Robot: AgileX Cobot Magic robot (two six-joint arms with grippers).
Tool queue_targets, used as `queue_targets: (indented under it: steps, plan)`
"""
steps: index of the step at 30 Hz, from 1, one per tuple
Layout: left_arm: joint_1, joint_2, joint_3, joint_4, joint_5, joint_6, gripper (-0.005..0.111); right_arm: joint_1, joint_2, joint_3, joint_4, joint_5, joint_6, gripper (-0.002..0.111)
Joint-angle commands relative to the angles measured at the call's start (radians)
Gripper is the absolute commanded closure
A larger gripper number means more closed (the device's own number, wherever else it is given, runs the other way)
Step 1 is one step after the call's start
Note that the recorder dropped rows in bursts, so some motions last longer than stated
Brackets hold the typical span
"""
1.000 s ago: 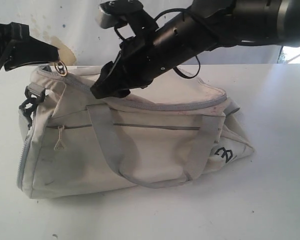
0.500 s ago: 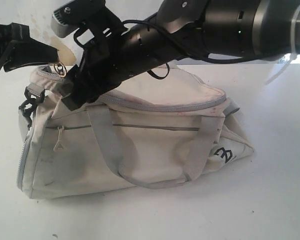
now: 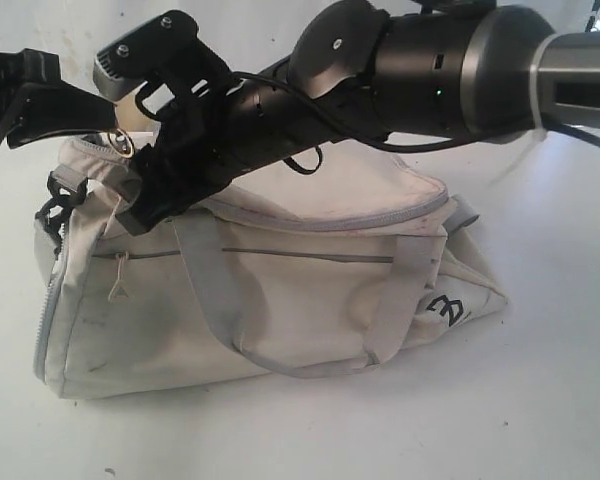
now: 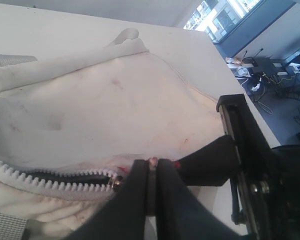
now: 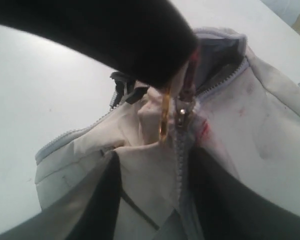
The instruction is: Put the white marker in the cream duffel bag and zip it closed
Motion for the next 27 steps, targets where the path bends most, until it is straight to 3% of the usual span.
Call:
queue_targets:
  steps: [1, 8, 13, 19, 27]
  plan:
    - [0.004, -0.007, -0.003, -0.033, -0.001, -0.005, 0.107, 0.001, 0.018, -0.002, -0.004, -0.023, -0.013, 0.066]
    - [0.004, -0.007, -0.003, -0.033, 0.024, -0.005, 0.107, 0.001, 0.036, -0.002, -0.024, -0.057, -0.011, 0.069]
    - [0.004, -0.007, -0.003, 0.023, -0.027, -0.082, 0.107, -0.003, 0.036, 0.0, -0.032, -0.007, 0.006, 0.108]
    - [0.005, -0.009, -0.003, 0.025, -0.092, -0.165, 0.107, -0.003, 0.036, 0.0, -0.354, 0.074, 0.404, 0.108]
    - [0.005, -0.013, -0.003, 0.035, -0.189, -0.164, 0.107, -0.003, 0.036, 0.0, -0.363, 0.11, 0.415, 0.108]
